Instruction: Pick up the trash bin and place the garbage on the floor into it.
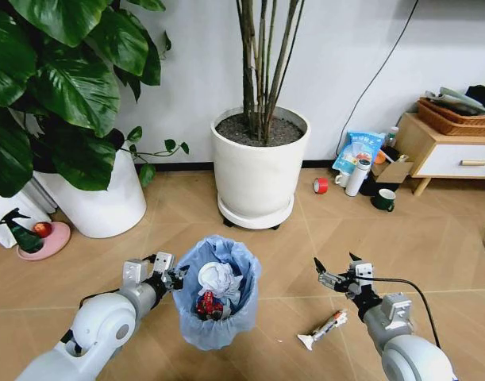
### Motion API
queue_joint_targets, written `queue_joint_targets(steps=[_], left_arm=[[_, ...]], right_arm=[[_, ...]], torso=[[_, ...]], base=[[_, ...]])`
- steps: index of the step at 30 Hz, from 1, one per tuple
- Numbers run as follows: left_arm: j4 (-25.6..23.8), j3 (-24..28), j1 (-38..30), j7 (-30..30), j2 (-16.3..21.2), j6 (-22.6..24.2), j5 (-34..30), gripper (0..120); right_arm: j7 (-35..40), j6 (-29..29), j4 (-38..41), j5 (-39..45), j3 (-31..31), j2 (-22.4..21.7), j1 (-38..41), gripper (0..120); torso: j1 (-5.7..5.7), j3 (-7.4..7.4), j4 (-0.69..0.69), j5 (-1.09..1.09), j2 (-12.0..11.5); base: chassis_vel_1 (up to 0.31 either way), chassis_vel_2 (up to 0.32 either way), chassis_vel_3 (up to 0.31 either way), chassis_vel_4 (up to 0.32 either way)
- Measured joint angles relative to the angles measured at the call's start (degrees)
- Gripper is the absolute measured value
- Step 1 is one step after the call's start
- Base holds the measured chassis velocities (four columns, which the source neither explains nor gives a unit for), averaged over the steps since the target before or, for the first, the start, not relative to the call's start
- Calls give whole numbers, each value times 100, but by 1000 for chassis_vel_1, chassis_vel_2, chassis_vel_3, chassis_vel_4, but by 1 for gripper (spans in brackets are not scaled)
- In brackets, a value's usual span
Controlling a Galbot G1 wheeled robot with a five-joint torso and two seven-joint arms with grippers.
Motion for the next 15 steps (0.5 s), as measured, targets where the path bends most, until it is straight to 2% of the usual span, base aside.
queue_joint_targets(steps=[15], left_arm=[[-52,-7,66,-22,-21,0,21,0]], right_arm=[[-14,1,4,-6,0,1,-22,100]], torso=[[0,0,0,0,0]], base=[[-40,-147,46,149]])
